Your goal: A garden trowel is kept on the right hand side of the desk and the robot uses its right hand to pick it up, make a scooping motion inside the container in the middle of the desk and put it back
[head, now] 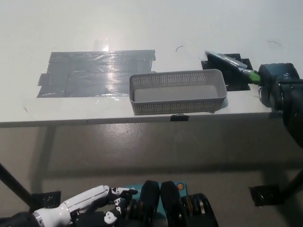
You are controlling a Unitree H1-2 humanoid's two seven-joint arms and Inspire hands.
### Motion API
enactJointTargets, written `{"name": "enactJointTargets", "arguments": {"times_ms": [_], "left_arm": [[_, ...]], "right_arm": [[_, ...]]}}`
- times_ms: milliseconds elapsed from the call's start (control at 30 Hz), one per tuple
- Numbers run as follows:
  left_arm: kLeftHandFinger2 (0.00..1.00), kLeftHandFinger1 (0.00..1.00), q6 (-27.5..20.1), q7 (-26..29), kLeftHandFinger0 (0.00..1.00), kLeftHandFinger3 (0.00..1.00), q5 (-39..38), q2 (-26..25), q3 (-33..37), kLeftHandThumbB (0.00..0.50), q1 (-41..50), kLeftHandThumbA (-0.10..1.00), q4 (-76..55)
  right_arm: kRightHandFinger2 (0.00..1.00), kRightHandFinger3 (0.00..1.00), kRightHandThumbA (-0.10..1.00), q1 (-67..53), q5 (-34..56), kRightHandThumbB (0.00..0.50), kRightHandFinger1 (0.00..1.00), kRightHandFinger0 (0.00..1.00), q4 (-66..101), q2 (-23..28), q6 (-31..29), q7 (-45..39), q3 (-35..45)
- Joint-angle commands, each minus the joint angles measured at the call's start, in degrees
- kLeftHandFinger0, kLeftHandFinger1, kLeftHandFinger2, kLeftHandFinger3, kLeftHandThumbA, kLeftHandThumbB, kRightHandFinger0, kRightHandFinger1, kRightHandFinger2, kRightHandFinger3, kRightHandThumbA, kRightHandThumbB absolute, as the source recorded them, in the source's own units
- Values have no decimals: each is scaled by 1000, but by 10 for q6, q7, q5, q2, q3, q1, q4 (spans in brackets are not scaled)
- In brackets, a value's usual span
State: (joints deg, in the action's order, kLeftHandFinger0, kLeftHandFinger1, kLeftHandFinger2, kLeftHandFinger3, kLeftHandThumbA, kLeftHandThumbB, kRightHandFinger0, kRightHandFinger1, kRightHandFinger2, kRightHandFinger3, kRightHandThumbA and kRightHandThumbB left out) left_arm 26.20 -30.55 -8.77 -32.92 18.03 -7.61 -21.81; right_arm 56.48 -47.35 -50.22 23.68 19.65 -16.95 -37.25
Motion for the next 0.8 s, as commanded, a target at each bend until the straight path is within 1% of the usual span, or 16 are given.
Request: {"name": "enactJointTargets", "arguments": {"times_ms": [0,67,133,167,233,267,333,367,433,467,500,533,567,633,667,767], "left_arm": [[1000,1000,7,-14,1000,1000,-9,-14,-1,500,-12,1000,-15],[1000,1000,7,-16,1000,1000,-9,-14,-1,500,-12,1000,-14],[1000,1000,7,-18,1000,1000,-9,-14,0,500,-12,1000,-13],[1000,1000,7,-20,1000,1000,-9,-15,2,500,-14,1000,-12],[1000,1000,7,-21,1000,1000,-6,-16,4,500,-16,1000,-11],[1000,1000,7,-23,1000,1000,-7,-16,3,500,-17,1000,-11],[1000,1000,7,-25,1000,1000,-4,-16,4,500,-18,1000,-10],[1000,1000,7,-24,1000,1000,-4,-16,5,500,-18,1000,-11],[1000,1000,7,-26,1000,1000,-5,-16,4,500,-18,1000,-10],[1000,1000,7,-26,1000,1000,-4,-16,5,500,-18,1000,-10],[1000,1000,7,-23,1000,1000,-6,-17,5,500,-17,1000,-11],[1000,1000,7,-25,1000,1000,-7,-18,5,500,-17,1000,-11],[1000,1000,7,-27,1000,1000,-7,-18,5,500,-17,1000,-10],[1000,1000,7,-29,1000,1000,-6,-17,5,500,-19,1000,-9],[1000,1000,7,-30,1000,1000,-3,-16,5,500,-20,1000,-8],[1000,1000,7,-30,1000,1000,-2,-17,5,500,-21,1000,-8]], "right_arm": [[592,939,-12,-8,-21,27,354,71,-14,8,-9,21,-12],[573,929,-39,-12,-22,49,334,44,-18,6,-9,25,-13],[573,896,-49,-21,-18,20,318,5,-18,3,-4,32,-7],[616,885,-72,-30,-10,33,330,0,-28,-4,0,44,1],[662,915,-12,-43,-9,1,375,36,-38,-13,10,60,6],[610,761,23,-48,-15,0,325,1,-42,-17,18,68,3],[580,598,288,-57,-23,0,290,0,-44,-18,12,100,1],[566,520,175,-64,-21,0,277,0,-42,-18,0,122,6],[618,436,108,-81,-14,0,283,0,-35,-20,-16,171,20],[644,444,108,-81,-15,0,295,0,-37,-21,-17,173,22],[672,572,159,-89,-5,4,310,0,-33,-23,-32,199,35],[664,482,171,-91,-4,22,307,0,-35,-24,-38,216,40],[678,423,77,-97,-1,7,330,0,-23,-22,-44,226,47],[603,256,31,-104,-2,57,254,0,-15,-18,-65,251,55],[615,248,-95,-107,0,2,258,0,-13,-9,-96,279,61],[601,265,-100,-113,8,0,240,0,7,3,-119,287,75]]}}
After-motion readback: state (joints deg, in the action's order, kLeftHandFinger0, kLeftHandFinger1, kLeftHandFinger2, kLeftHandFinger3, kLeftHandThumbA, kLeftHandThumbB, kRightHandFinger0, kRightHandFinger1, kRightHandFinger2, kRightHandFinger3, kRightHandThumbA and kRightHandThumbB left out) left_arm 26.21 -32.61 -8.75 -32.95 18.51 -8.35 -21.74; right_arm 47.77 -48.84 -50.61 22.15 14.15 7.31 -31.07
